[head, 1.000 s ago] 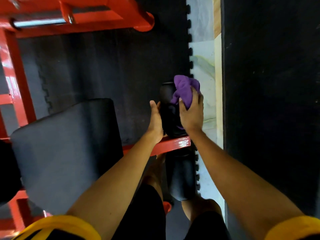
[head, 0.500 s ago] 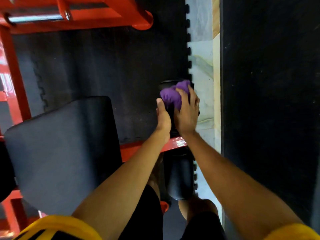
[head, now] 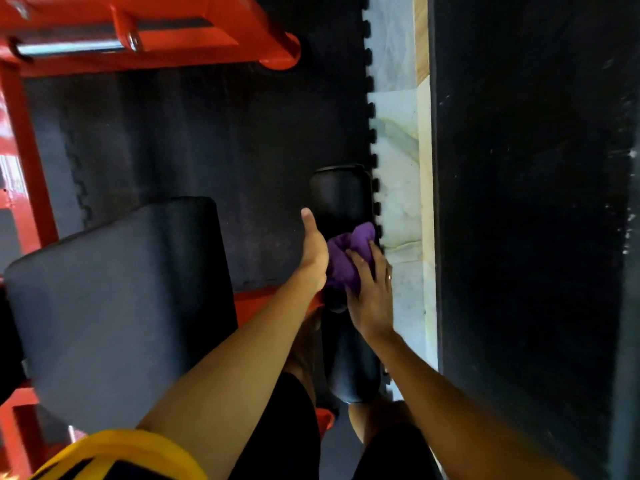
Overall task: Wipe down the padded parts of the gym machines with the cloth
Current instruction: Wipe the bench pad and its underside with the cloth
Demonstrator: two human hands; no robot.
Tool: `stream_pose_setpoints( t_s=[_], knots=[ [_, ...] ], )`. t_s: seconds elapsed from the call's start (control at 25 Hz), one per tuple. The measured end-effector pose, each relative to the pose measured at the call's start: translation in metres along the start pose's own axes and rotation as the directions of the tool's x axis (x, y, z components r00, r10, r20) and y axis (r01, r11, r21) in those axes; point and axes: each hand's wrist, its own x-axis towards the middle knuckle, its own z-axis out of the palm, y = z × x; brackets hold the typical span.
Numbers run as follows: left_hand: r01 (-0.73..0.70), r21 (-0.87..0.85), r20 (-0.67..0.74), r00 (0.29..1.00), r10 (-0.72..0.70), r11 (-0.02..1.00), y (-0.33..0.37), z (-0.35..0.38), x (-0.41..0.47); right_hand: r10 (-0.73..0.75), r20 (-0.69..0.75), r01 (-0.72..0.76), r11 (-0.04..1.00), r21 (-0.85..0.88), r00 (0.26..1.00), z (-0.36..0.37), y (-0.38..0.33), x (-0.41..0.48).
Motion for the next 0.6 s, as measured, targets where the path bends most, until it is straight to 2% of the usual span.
stream_pose_setpoints(
  t_s=[0.08,0.24,0.36,0.48,0.6],
  knots=[
    [-0.039,-0.013,-0.005,0.999,0.039,0.999,-0.013,0.009,0.0,0.015,-0.063,-0.014,1.0,0.02,0.998,-0.009,-0.018,0.054],
    [-0.151,0.086,0.007,0.989,0.151,0.985,-0.022,0.009,-0.016,0.002,-0.043,-0.002,1.0,0.018,0.999,-0.038,-0.049,0.148],
    [-0.149,0.0,0.043,0.988,0.149,0.989,-0.017,0.001,-0.014,-0.032,0.063,0.037,0.996,-0.076,0.997,-0.043,-0.044,0.121],
    [-0.111,-0.096,0.059,0.991,0.117,0.989,-0.023,-0.004,-0.021,-0.062,0.118,0.073,0.994,-0.085,0.991,-0.035,-0.021,0.066],
    [-0.091,-0.05,0.021,0.996,0.092,0.995,-0.043,-0.004,-0.025,-0.055,0.12,0.059,0.998,-0.03,0.991,-0.025,-0.006,0.028]
  ],
)
